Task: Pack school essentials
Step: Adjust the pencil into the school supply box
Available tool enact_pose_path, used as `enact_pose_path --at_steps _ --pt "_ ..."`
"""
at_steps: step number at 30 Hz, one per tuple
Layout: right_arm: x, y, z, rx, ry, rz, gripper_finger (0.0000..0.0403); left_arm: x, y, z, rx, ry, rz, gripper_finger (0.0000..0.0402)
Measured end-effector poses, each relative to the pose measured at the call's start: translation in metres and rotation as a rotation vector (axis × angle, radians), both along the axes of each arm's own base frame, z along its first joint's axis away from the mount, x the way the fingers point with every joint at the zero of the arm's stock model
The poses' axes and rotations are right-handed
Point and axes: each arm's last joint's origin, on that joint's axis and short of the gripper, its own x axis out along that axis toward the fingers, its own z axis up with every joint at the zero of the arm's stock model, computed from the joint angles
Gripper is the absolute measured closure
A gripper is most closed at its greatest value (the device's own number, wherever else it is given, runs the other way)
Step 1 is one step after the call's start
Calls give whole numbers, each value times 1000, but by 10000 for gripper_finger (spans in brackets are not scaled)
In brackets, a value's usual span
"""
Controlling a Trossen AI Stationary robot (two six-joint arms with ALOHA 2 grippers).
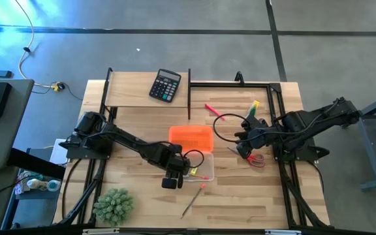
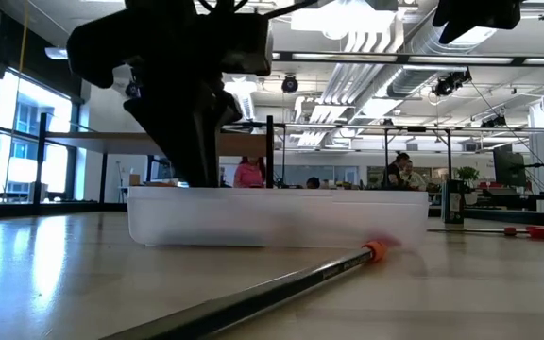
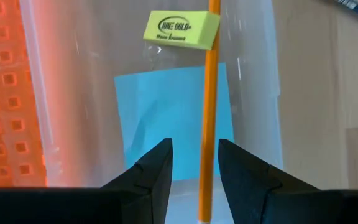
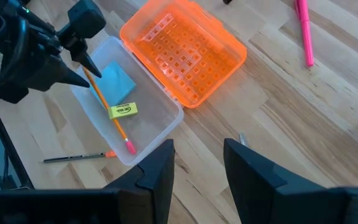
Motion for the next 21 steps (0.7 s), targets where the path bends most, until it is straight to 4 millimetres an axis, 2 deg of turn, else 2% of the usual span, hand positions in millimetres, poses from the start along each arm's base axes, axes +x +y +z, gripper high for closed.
enact_pose_path --at_steps 4,14,21 --pt "0 0 0 0 0 0 274 0 3 -7 5 35 -7 284" --pt "0 0 0 0 0 0 274 0 1 -6 -22 33 -24 284" --pt "0 0 0 -1 0 0 274 1 3 -15 -13 72 -27 284"
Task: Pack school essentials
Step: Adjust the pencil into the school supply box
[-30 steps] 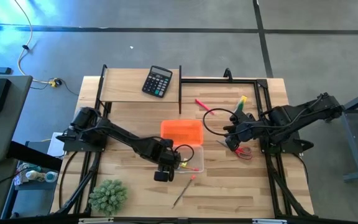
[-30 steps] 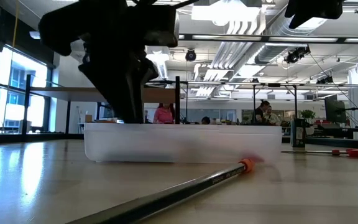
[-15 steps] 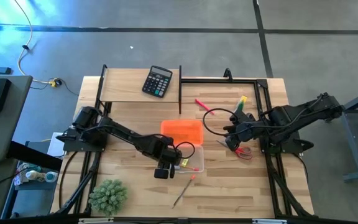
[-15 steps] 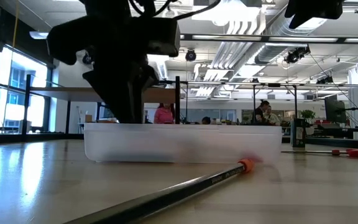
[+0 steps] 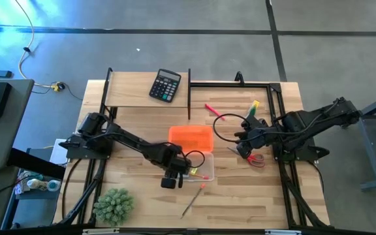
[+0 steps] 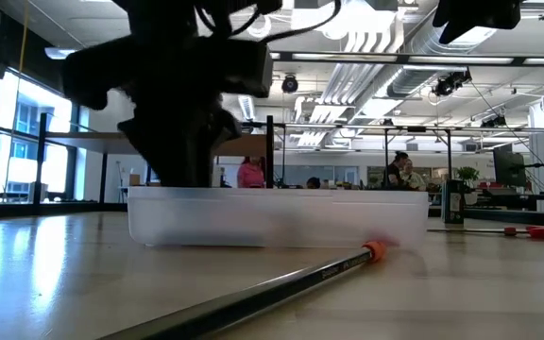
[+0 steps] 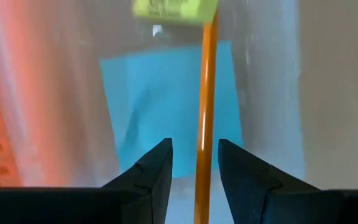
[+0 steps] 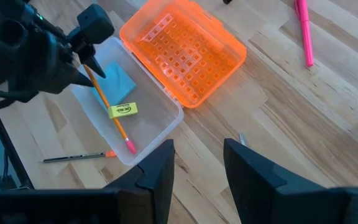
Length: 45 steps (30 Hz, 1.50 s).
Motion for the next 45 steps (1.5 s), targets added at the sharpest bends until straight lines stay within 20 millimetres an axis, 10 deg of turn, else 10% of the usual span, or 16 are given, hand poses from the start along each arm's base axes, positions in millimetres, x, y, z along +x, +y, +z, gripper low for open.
enact_pose_path --at_steps 15,27,45 --pt "0 0 0 -1 3 0 274 0 -2 -2 -18 12 2 291" --pt "0 0 0 -1 3 0 274 0 -2 -2 -23 12 20 388" --pt "0 0 0 -15 7 20 274 -1 -1 12 -96 -27 46 381"
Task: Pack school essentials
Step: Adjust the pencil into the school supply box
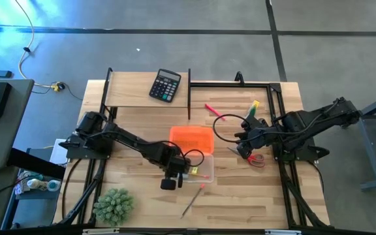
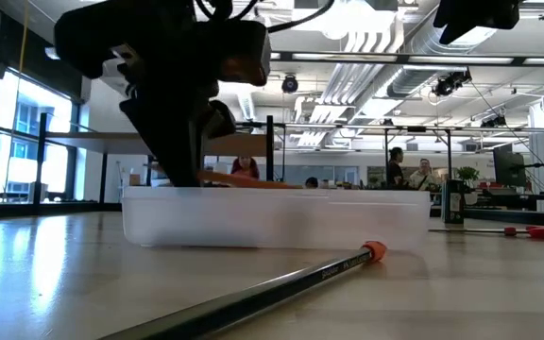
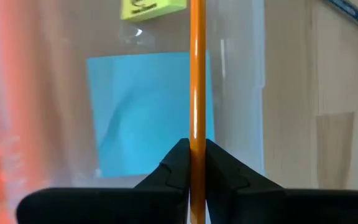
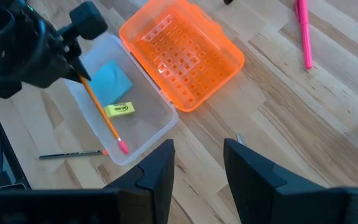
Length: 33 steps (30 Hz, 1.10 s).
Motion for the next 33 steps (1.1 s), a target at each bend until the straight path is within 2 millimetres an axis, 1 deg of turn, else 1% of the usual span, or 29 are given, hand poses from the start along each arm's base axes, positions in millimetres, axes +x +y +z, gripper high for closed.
enact_pose_path --at_steps 4,11,16,22,30,33 --pt "0 0 0 0 0 0 274 -1 9 5 -3 -4 49 382" --pt "0 0 0 0 0 1 274 1 24 5 -14 5 114 383" --pt "0 0 0 0 0 0 274 1 25 5 -37 8 112 384" --pt "0 0 0 -1 0 1 274 1 28 5 -25 7 130 382" --pt "0 0 0 0 0 0 274 2 45 5 -21 7 197 381" --pt "0 0 0 0 0 0 274 2 51 4 -53 20 207 381"
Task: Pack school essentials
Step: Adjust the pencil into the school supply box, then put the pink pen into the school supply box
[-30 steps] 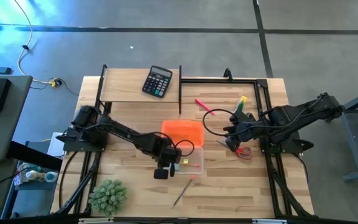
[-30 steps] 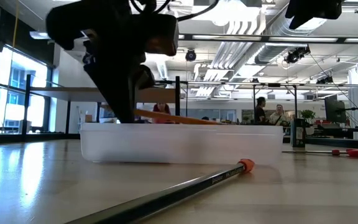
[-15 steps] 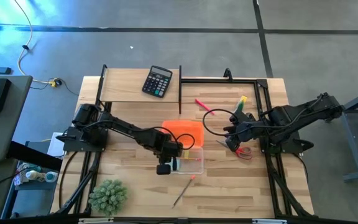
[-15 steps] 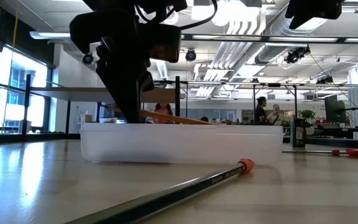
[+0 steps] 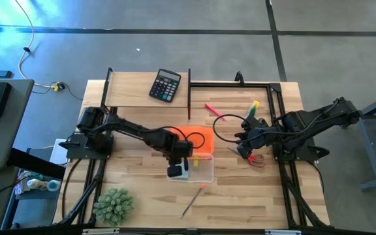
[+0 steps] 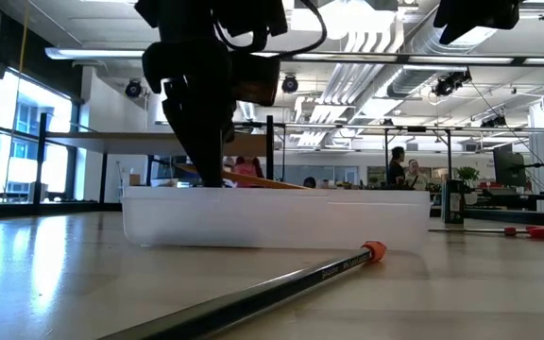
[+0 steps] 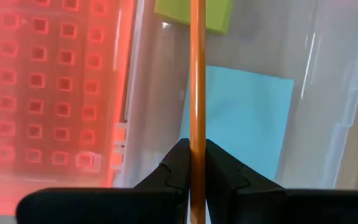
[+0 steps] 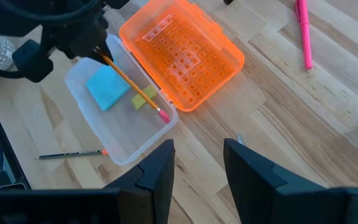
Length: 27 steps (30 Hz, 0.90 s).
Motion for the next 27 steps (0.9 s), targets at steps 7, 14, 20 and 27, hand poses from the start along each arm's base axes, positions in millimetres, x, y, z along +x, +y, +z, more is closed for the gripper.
enact_pose_path --at_steps 7,14,20,27 --pt "0 0 0 0 0 0 274 0 3 0 -41 0 -10 373" --pt "0 0 0 0 0 0 274 0 6 0 -82 1 -9 324" --pt "0 0 0 1 0 0 274 -1 12 4 -86 35 7 275" --pt "0 0 0 1 -3 0 274 4 23 32 -68 54 -29 257"
